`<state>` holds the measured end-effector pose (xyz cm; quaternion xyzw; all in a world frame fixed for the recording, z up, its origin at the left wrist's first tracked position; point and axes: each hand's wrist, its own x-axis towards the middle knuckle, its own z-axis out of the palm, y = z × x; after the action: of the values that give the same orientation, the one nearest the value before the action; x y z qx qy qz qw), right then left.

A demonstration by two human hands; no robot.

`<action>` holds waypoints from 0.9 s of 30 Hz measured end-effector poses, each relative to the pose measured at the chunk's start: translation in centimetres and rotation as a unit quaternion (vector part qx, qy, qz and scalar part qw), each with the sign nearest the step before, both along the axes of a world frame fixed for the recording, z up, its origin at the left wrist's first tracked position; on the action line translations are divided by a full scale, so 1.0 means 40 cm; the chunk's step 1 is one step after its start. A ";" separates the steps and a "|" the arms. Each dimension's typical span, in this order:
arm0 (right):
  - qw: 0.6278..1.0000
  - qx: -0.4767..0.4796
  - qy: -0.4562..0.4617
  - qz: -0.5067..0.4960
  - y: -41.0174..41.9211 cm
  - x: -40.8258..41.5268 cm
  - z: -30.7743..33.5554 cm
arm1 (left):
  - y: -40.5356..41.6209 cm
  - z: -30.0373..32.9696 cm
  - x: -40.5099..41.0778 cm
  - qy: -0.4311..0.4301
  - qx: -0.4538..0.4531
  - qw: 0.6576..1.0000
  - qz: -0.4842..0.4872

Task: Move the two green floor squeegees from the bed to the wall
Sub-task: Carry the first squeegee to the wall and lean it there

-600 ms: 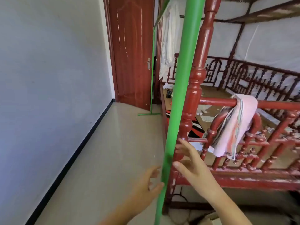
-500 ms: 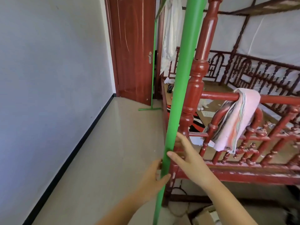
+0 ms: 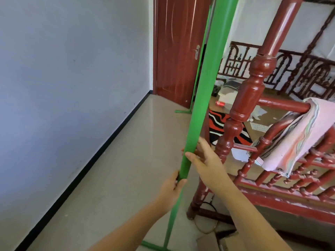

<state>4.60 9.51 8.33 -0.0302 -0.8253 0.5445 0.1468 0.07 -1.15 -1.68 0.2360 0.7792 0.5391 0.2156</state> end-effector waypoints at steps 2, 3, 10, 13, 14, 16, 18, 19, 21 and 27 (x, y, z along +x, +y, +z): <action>0.999 -0.006 -0.001 0.037 -0.042 -0.026 0.002 | -0.043 -0.001 -0.013 0.013 -0.015 0.999 0.040; 0.998 -0.009 0.002 0.056 -0.067 -0.043 0.005 | -0.070 0.001 -0.022 0.023 -0.020 0.998 0.059; 0.991 -0.004 0.027 0.131 -0.288 -0.204 -0.003 | -0.306 0.004 -0.121 0.098 -0.040 0.982 0.157; 0.987 0.008 0.034 0.156 -0.404 -0.282 0.003 | -0.433 0.005 -0.178 0.105 -0.045 0.976 0.184; 0.986 0.014 0.036 0.162 -0.448 -0.308 0.007 | -0.480 0.006 -0.199 0.104 -0.045 0.975 0.192; 0.984 0.020 0.040 0.173 -0.537 -0.359 0.013 | -0.572 0.011 -0.237 0.102 -0.043 0.971 0.212; 0.981 0.024 0.045 0.188 -0.627 -0.407 0.015 | -0.660 0.018 -0.271 0.100 -0.043 0.965 0.238; 0.979 0.026 0.049 0.199 -0.672 -0.429 0.017 | -0.702 0.022 -0.286 0.096 -0.042 0.962 0.253; 0.973 0.033 0.054 0.223 -0.762 -0.472 0.021 | -0.789 0.024 -0.314 0.093 -0.047 0.956 0.274; 0.952 0.063 0.084 0.287 -1.023 -0.565 0.021 | -1.036 0.031 -0.370 0.077 -0.075 0.934 0.342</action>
<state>-18.01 -31.43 9.17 0.2635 -0.8161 0.5114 0.0547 -14.73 -42.59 -0.44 -0.0206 0.8651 0.5005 -0.0256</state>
